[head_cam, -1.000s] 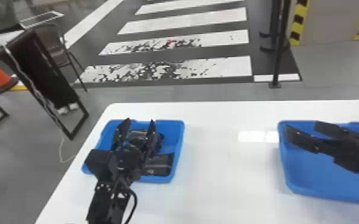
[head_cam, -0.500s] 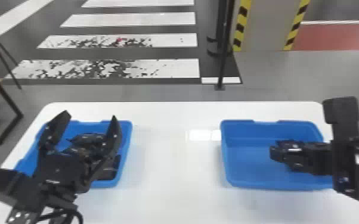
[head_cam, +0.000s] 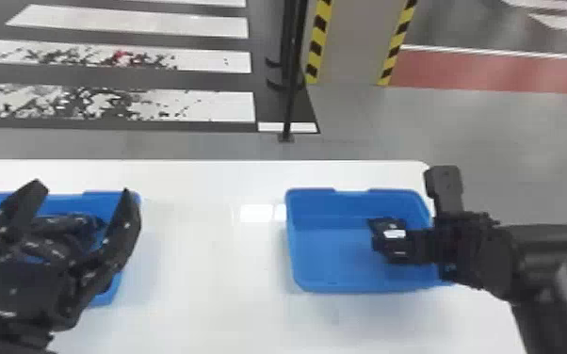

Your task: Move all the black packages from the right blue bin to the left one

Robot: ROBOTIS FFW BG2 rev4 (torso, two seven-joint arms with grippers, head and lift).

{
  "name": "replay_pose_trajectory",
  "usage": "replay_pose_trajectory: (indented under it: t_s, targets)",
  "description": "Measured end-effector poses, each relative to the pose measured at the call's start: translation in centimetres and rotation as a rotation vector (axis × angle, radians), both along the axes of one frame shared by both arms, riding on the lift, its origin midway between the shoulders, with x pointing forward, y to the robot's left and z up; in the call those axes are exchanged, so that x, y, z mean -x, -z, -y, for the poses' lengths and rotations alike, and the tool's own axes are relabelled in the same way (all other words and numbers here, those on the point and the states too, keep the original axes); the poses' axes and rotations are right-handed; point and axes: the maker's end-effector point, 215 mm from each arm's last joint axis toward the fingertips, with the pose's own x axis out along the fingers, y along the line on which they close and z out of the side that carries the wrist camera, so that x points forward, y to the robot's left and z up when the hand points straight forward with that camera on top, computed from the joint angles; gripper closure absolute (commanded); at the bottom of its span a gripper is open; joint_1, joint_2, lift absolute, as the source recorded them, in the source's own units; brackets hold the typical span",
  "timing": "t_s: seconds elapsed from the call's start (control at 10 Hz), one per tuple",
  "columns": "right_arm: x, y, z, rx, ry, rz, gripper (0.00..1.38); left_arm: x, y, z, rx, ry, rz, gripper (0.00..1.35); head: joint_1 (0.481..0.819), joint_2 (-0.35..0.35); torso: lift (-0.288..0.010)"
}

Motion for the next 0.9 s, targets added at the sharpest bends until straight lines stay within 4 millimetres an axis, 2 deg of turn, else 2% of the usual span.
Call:
replay_pose_trajectory:
  t_s: [0.3, 0.5, 0.6, 0.7, 0.8, 0.9]
  targets:
    - [-0.2, 1.3, 0.9, 0.019, 0.016, -0.015, 0.13, 0.1, -0.3, -0.2, 0.001, -0.004, 0.011, 0.11, 0.695, -0.148, -0.132]
    - [-0.5, 1.9, 0.9, 0.012, 0.020, -0.015, 0.42, 0.2, -0.3, -0.4, -0.001, -0.009, 0.011, 0.11, 0.695, -0.147, -0.132]
    - [-0.5, 2.3, 0.8, 0.003, 0.020, -0.022, 0.51, 0.2, -0.2, -0.5, 0.000, -0.011, 0.009, 0.11, 0.695, -0.144, -0.132]
    - [-0.6, 2.4, 0.6, -0.003, 0.020, -0.024, 0.73, 0.2, -0.2, -0.6, 0.000, -0.013, 0.011, 0.11, 0.695, -0.141, -0.132]
    - [-0.7, 2.3, 0.4, -0.009, 0.020, -0.022, 1.10, 0.2, -0.3, -0.7, 0.002, -0.015, 0.012, 0.11, 0.695, -0.137, -0.132]
    - [-0.9, 2.0, 0.2, -0.009, 0.020, -0.011, 1.12, 0.2, -0.2, -0.8, 0.009, -0.015, 0.013, 0.11, 0.695, -0.133, -0.132]
